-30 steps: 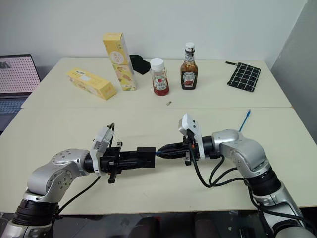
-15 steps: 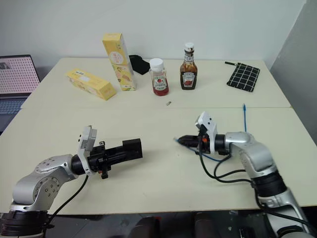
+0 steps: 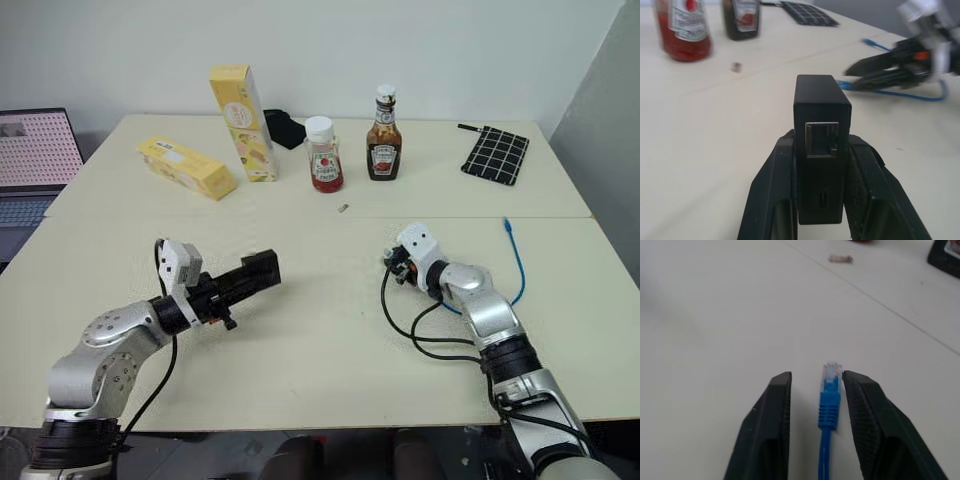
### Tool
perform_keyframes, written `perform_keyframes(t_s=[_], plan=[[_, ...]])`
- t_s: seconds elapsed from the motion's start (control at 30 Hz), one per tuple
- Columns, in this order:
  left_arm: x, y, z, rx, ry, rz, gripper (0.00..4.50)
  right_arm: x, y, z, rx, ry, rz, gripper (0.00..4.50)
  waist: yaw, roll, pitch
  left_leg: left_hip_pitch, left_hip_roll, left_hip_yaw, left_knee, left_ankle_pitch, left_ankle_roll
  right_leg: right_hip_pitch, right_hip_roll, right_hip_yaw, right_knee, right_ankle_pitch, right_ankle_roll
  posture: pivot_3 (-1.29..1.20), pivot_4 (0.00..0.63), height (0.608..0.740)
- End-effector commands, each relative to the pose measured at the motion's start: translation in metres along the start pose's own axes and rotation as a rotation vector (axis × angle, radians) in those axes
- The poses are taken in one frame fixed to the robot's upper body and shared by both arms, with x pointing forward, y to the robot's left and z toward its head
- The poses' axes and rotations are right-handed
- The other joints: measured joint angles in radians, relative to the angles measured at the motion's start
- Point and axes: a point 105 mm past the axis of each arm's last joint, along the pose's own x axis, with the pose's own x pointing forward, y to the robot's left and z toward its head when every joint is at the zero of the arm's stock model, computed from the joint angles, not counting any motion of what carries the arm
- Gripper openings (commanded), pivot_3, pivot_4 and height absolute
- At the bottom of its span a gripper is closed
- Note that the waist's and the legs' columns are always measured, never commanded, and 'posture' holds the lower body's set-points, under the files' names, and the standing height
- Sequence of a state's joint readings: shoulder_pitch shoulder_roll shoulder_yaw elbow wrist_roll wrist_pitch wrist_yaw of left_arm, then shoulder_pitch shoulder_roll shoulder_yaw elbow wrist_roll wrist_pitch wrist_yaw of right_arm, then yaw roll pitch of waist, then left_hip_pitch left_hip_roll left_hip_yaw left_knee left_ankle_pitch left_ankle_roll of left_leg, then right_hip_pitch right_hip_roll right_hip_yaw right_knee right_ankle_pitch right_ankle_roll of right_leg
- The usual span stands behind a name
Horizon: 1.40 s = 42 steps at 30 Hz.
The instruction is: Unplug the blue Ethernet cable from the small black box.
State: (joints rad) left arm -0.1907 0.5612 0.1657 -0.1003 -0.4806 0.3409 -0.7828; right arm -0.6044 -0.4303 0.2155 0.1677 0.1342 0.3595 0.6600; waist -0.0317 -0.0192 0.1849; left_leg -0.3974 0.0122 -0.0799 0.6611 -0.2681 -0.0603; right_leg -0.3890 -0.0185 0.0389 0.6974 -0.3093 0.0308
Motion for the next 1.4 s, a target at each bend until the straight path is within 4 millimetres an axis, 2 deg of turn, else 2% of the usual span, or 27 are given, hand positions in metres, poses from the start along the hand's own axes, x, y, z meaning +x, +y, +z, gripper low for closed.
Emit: perform_keyframes(t_s=[0.03,0.07,0.1,0.23,0.3,0.6,0.63,0.67,0.7,0.73,0.9,1.03,1.07,1.27,1.4], plan=[[-0.009,0.039,0.015,0.179,-0.106,0.284,0.79,-0.024,0.036,0.051,-0.06,-0.156,0.259,2.69,0.001,0.0,0.0,0.0,0.0,0.0,0.0,0.0,0.0,0.0,0.0,0.0,0.0,0.0,0.0,0.0,0.15,0.74],[-0.012,0.047,0.013,0.22,-0.117,0.349,0.79,-0.029,0.049,0.061,-0.061,-0.182,0.331,2.9,0.001,0.0,0.0,0.0,0.0,-0.001,0.0,0.0,0.0,0.0,0.0,0.0,0.0,0.0,0.0,0.0,0.15,0.74],[-0.014,0.051,0.012,0.244,-0.124,0.385,0.79,-0.033,0.056,0.066,-0.059,-0.195,0.371,2.9,0.0,0.0,0.0,0.0,0.0,-0.001,0.0,0.0,0.0,0.0,-0.001,0.0,-0.001,0.0,0.0,0.0,0.15,0.74],[-0.02,0.069,-0.002,0.24,-0.156,0.526,0.79,-0.028,0.071,0.081,-0.063,-0.213,0.397,2.9,0.0,0.0,0.0,0.0,0.0,-0.001,0.0,0.0,0.0,0.0,-0.001,0.0,0.0,0.0,0.0,0.0,0.15,0.74],[-0.022,0.078,-0.017,0.229,-0.144,0.595,0.79,-0.021,0.079,0.086,-0.078,-0.209,0.411,2.9,0.001,-0.001,0.0,0.0,0.0,-0.001,0.0,0.0,0.0,0.0,-0.001,-0.001,0.0,0.0,0.0,0.0,0.15,0.74],[-0.018,0.094,-0.052,0.141,-0.108,0.689,0.79,-0.014,0.086,0.086,-0.123,-0.169,0.427,2.9,0.004,-0.001,-0.001,-0.001,-0.002,-0.001,0.001,0.0,0.0,0.0,-0.001,-0.002,0.0,0.0,0.001,0.0,0.15,0.74],[-0.018,0.094,-0.055,0.121,-0.107,0.691,1.14,-0.013,0.086,0.086,-0.125,-0.167,0.427,2.92,0.004,-0.001,-0.001,-0.001,-0.002,-0.001,0.001,0.0,0.0,0.0,-0.001,-0.002,0.0,0.001,0.001,0.0,0.15,0.74],[-0.019,0.095,-0.057,0.107,-0.109,0.697,1.14,-0.013,0.087,0.086,-0.126,-0.165,0.427,2.92,0.003,-0.002,-0.001,-0.001,-0.002,-0.001,0.001,0.0,0.0,0.0,-0.001,-0.002,0.0,0.001,0.001,0.0,0.15,0.74],[-0.019,0.095,-0.059,0.092,-0.112,0.693,1.52,-0.013,0.087,0.085,-0.126,-0.164,0.427,2.92,0.002,-0.002,-0.001,0.0,-0.002,-0.001,0.001,0.0,0.0,0.0,-0.001,-0.002,0.0,0.001,0.001,0.0,0.15,0.74],[-0.019,0.094,-0.062,0.08,-0.108,0.684,1.57,-0.014,0.087,0.085,-0.124,-0.163,0.427,2.92,0.002,-0.002,-0.001,0.0,-0.002,-0.001,0.001,0.0,0.0,0.0,-0.001,-0.002,0.0,0.001,0.001,0.0,0.15,0.74],[-0.023,0.087,-0.072,0.058,-0.088,0.659,2.72,-0.015,0.087,0.087,-0.082,-0.167,0.424,2.92,0.0,-0.001,-0.001,0.0,-0.002,-0.001,0.001,0.0,0.0,0.0,-0.001,-0.002,0.001,0.001,0.001,0.0,0.15,0.74],[-0.035,0.08,-0.075,0.069,-0.042,0.655,3.61,-0.015,0.088,0.086,-0.076,-0.158,0.421,2.92,-0.002,-0.001,-0.001,0.0,-0.001,-0.001,0.001,0.0,0.0,0.0,-0.001,-0.001,0.0,0.001,0.001,0.0,0.15,0.74],[-0.043,0.076,-0.074,0.075,-0.025,0.651,3.73,-0.016,0.088,0.085,-0.068,-0.155,0.417,2.92,-0.005,-0.001,-0.001,0.0,-0.001,0.0,0.001,0.0,0.0,0.0,-0.001,0.0,0.0,0.001,0.001,0.0,0.15,0.74],[-0.085,0.055,-0.058,0.112,0.116,0.596,3.73,-0.027,0.081,0.069,0.003,-0.12,0.354,2.92,-0.018,-0.001,-0.001,0.001,0.001,-0.001,-0.001,0.0,0.0,0.0,-0.003,0.001,0.0,0.0,0.001,0.0,0.15,0.74],[-0.094,0.037,-0.037,0.122,0.172,0.467,3.73,-0.042,0.065,0.057,0.035,-0.085,0.292,2.92,-0.016,0.0,-0.001,0.001,0.001,-0.002,-0.001,0.0,0.0,0.001,-0.002,0.001,0.0,0.0,0.0,0.0,0.15,0.74]])
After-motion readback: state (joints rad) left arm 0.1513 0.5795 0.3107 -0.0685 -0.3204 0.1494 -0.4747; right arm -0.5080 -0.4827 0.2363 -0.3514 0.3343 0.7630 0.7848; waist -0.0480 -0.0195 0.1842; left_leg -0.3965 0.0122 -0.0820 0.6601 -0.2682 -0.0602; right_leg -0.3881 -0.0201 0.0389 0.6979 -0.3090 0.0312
